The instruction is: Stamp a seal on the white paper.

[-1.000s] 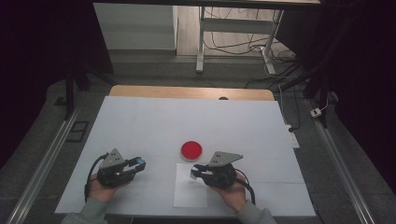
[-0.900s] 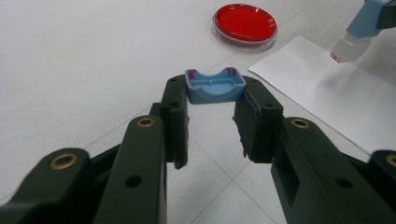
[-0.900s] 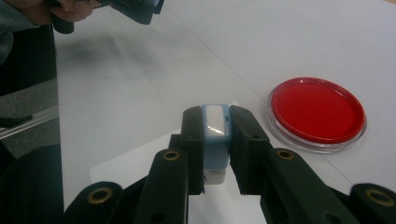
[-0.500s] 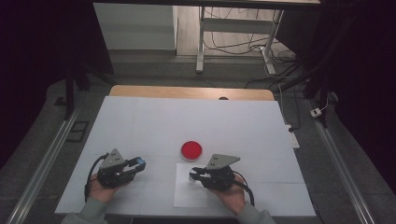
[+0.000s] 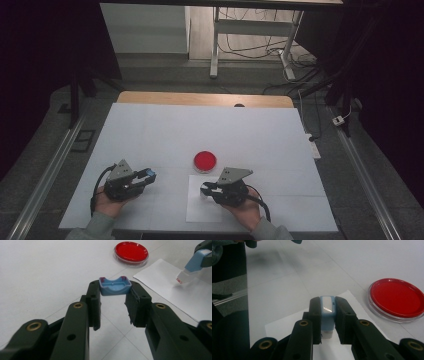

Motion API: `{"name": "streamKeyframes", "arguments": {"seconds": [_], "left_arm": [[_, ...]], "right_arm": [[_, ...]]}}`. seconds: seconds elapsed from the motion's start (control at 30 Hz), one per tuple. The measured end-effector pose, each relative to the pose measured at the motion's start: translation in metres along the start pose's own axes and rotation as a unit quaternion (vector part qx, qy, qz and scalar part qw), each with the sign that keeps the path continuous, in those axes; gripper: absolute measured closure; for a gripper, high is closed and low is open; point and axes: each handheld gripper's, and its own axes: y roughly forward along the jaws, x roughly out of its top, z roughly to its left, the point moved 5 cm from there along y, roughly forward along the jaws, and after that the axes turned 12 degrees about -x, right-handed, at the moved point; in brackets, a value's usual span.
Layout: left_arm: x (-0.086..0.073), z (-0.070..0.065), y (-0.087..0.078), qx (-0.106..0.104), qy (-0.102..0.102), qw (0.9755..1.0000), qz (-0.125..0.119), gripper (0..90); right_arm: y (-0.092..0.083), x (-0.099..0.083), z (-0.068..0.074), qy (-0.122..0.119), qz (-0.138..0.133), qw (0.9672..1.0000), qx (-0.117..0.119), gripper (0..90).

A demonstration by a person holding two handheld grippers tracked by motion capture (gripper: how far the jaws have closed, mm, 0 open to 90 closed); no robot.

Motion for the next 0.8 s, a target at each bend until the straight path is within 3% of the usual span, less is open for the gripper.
{"name": "streamKeyframes", "arguments": {"seconds": [0.8], "left_arm": [[-0.0003, -0.0002, 0.0003, 0.0, 0.001, 1.0, 0.001, 65.3]], "right_arm": [[0.0075, -0.0069, 0.0015, -0.009, 0.01, 0.9999, -0.004, 75.4]]}}
